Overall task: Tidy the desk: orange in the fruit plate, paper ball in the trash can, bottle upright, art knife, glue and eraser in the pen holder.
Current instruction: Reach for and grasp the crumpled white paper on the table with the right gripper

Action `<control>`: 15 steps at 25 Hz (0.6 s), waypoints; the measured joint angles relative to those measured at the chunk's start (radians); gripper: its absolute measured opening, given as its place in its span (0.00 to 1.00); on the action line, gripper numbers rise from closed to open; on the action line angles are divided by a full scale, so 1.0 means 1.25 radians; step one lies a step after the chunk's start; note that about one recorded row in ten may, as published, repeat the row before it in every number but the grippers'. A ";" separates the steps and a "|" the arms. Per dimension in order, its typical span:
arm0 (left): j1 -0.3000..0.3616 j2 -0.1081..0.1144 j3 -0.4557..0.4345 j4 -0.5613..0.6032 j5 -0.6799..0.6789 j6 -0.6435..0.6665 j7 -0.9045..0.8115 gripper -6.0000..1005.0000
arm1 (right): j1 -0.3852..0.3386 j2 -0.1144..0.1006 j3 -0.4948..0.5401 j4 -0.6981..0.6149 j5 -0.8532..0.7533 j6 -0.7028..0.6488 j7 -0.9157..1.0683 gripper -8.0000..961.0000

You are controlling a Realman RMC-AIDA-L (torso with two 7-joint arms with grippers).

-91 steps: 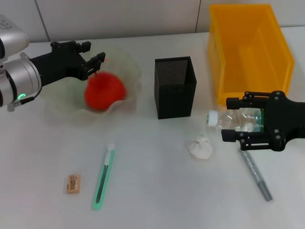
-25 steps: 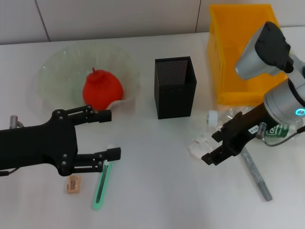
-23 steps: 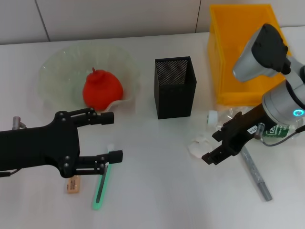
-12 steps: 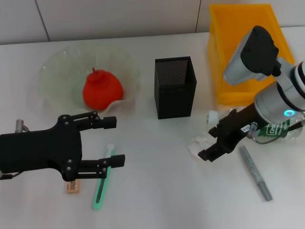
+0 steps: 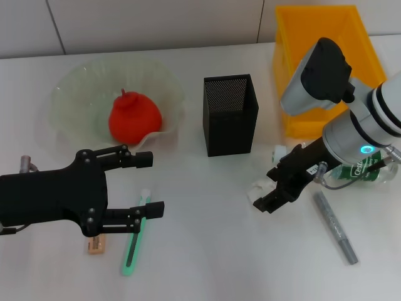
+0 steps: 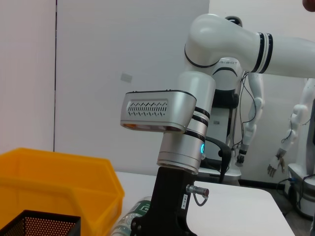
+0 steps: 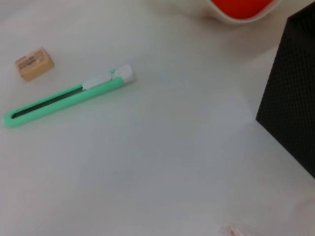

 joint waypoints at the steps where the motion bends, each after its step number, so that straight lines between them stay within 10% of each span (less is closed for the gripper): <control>1: 0.000 0.000 0.000 0.000 0.000 0.000 0.000 0.81 | 0.001 0.000 -0.001 0.002 0.000 0.004 0.000 0.78; 15: -0.003 0.003 0.000 0.001 0.000 -0.002 0.000 0.81 | 0.023 -0.001 -0.029 0.042 -0.001 0.041 0.021 0.69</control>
